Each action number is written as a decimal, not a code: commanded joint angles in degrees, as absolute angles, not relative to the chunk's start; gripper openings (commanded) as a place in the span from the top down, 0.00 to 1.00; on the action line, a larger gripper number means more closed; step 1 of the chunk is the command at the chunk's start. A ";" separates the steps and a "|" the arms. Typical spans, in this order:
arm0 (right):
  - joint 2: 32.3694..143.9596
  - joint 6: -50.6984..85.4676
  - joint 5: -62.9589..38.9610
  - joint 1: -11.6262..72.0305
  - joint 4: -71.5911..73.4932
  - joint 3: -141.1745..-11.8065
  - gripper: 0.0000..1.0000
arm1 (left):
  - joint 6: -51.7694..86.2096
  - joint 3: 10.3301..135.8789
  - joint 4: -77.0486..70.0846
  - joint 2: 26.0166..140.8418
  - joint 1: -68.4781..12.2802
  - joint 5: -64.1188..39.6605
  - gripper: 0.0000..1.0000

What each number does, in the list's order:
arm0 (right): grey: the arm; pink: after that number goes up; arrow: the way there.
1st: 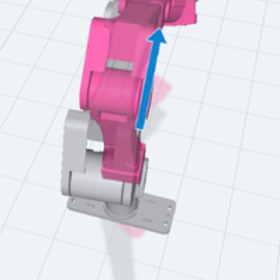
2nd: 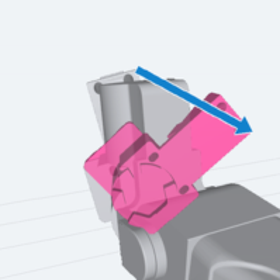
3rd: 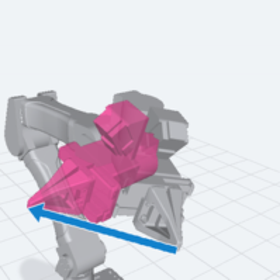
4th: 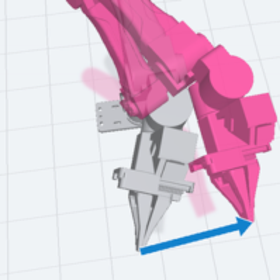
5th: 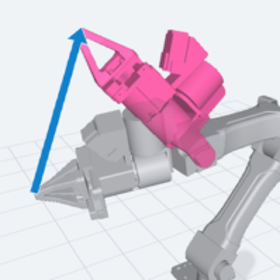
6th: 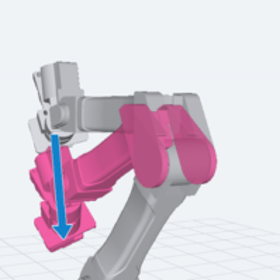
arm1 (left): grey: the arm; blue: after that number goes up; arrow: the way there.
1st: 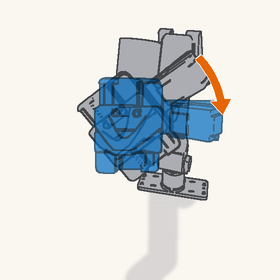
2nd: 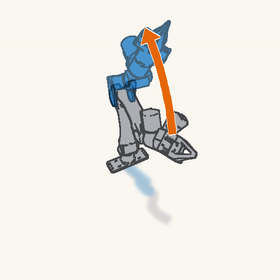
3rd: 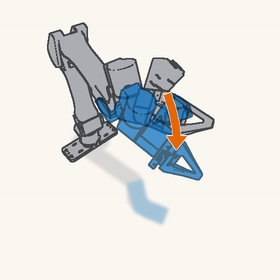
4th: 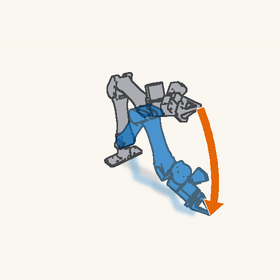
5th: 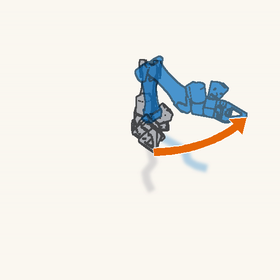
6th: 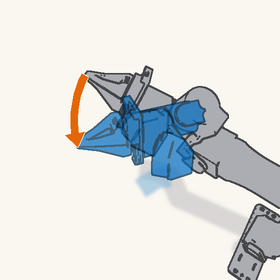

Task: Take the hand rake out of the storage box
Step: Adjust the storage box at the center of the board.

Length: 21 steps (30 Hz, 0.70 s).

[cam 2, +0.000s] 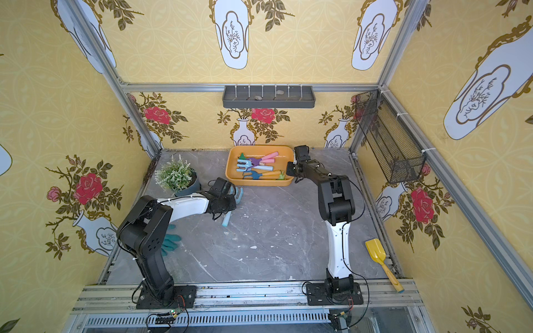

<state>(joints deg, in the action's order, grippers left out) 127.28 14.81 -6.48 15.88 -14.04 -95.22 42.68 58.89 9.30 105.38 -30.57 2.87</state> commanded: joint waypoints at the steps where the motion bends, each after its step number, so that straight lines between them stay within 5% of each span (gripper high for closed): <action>1: 126.19 13.19 -6.56 16.03 -14.08 -94.69 0.71 | 46.21 58.01 7.82 105.04 -30.98 2.53 0.71; 11: 121.71 -5.96 -3.75 18.54 -11.83 -95.67 0.42 | 49.54 56.74 6.43 104.29 -31.90 5.06 0.73; 15: 124.15 -16.83 -13.95 20.37 -9.69 -97.05 0.33 | 49.79 56.75 6.39 103.69 -31.90 5.45 0.69; 19: 131.81 -21.73 -21.92 20.47 -15.28 -106.60 0.34 | 49.11 56.43 6.83 102.05 -31.82 5.35 0.39; 21: 135.26 -24.17 -22.75 20.70 -17.16 -110.73 0.36 | 48.22 55.85 6.86 100.22 -31.82 5.23 0.10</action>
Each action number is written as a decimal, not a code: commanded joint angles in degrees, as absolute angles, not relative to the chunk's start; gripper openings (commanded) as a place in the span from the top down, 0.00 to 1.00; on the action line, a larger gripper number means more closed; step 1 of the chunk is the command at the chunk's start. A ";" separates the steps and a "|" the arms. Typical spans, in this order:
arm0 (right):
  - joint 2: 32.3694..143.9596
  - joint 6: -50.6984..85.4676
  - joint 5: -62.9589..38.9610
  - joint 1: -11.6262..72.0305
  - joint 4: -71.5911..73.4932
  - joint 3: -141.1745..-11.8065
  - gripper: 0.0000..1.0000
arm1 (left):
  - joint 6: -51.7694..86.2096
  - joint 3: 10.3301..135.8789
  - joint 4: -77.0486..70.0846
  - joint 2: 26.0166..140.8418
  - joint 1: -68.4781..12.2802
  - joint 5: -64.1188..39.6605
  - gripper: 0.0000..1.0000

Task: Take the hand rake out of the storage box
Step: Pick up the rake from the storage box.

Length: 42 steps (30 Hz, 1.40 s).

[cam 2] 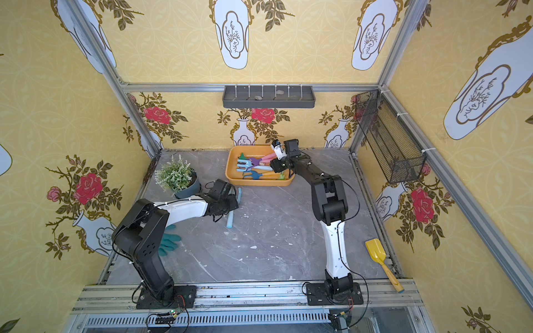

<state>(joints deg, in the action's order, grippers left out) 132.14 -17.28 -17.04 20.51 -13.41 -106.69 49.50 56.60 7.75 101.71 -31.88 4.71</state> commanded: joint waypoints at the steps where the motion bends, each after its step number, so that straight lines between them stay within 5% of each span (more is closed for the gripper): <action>1: 136.68 -24.85 -23.13 20.67 -17.87 -112.49 0.36 | 47.96 55.23 6.60 98.97 -31.82 5.21 0.01; 15: 151.35 -30.47 -27.15 20.96 -27.75 -130.89 0.42 | 39.59 41.52 3.54 74.76 -26.48 7.08 0.00; 42: 137.45 -37.50 -27.25 23.62 -25.37 -118.40 0.92 | 37.44 39.02 0.33 78.95 -23.02 3.97 0.00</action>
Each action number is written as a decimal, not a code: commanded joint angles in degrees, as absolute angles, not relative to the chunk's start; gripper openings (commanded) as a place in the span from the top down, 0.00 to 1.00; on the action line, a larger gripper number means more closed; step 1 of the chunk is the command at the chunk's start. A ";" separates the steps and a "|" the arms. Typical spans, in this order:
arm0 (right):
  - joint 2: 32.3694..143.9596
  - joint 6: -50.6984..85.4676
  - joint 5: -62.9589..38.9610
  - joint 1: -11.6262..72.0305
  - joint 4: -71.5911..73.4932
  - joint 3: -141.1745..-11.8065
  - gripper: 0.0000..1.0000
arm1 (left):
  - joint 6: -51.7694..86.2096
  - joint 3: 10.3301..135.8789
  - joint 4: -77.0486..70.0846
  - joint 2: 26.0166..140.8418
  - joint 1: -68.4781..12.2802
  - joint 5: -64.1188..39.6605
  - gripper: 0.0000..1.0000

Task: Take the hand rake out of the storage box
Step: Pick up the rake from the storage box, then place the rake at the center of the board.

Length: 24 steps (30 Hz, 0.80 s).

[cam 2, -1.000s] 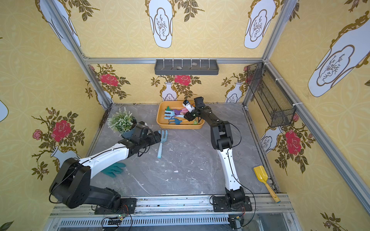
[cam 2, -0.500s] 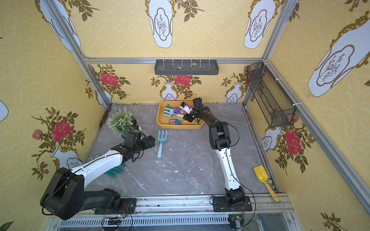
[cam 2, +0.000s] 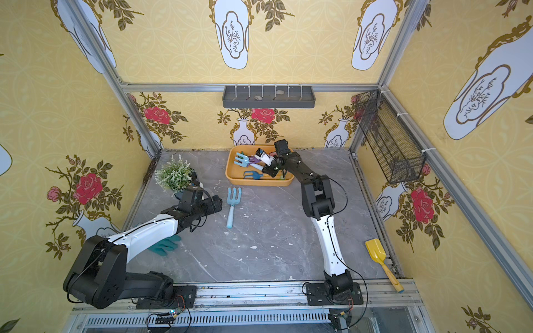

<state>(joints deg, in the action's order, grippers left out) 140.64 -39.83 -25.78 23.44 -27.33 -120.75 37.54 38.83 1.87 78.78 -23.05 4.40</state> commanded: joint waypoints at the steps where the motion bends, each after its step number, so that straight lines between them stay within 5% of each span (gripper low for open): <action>1: 135.82 -36.04 -27.86 23.61 -24.60 -116.81 0.94 | 37.59 38.91 0.31 78.84 -23.01 4.12 0.00; 16: 120.68 -9.65 -43.28 22.57 -14.35 -97.83 1.00 | 40.91 40.28 -6.04 75.05 -22.83 0.07 0.00; 24: 108.01 7.88 -12.38 32.00 6.73 -74.75 1.00 | 45.09 47.13 -10.88 76.10 -24.23 -4.33 0.00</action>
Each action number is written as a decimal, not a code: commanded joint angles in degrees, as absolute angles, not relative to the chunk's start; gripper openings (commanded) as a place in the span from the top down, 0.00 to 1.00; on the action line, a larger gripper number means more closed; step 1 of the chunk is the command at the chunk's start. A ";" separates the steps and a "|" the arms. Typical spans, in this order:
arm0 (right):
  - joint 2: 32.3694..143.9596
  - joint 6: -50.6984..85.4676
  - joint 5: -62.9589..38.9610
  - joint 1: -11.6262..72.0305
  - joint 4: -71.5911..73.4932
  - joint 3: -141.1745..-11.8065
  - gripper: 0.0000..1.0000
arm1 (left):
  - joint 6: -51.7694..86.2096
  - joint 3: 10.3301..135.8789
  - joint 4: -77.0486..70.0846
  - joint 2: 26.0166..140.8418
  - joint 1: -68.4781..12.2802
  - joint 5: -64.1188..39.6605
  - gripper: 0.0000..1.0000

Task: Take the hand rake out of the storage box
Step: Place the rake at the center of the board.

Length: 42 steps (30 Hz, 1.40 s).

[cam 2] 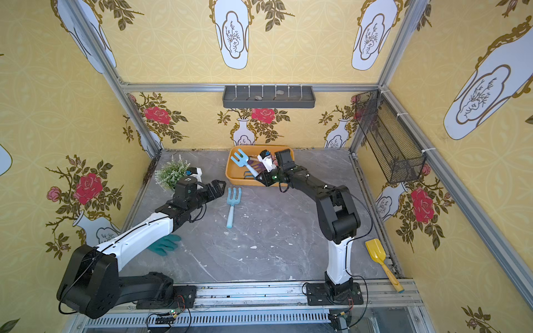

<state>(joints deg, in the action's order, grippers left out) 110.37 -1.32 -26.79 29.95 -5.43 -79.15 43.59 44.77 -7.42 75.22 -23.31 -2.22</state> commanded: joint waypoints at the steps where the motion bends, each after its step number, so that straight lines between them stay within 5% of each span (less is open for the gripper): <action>1: 107.31 9.30 -7.92 33.55 7.78 -73.01 1.00 | 44.73 48.57 -10.11 76.66 -24.69 -3.73 0.00; 7: 102.17 15.99 -6.39 37.80 16.99 -61.45 1.00 | 43.79 54.27 -6.77 82.72 -30.32 -2.48 0.01; 12: 97.73 14.64 5.00 44.03 13.87 -57.19 1.00 | 44.69 54.58 -6.38 85.86 -30.89 -3.81 0.02; 30: 91.58 15.73 8.15 51.69 24.72 -47.63 1.00 | 43.15 61.25 0.44 93.57 -34.72 0.07 0.18; 33: 91.71 15.29 7.40 51.69 25.77 -47.46 1.00 | 42.90 62.46 0.44 95.14 -34.98 -0.96 0.33; 36: 91.79 15.71 7.12 51.58 25.34 -47.44 0.99 | 42.65 63.10 0.46 95.98 -35.06 -2.14 0.59; 40: 90.61 15.97 0.40 48.64 24.28 -47.23 0.81 | 40.42 61.36 -3.07 94.50 -34.90 -5.38 0.84; 42: 89.05 17.27 -11.02 44.67 25.41 -46.07 0.65 | 38.80 58.09 -8.89 92.62 -34.11 -9.45 0.91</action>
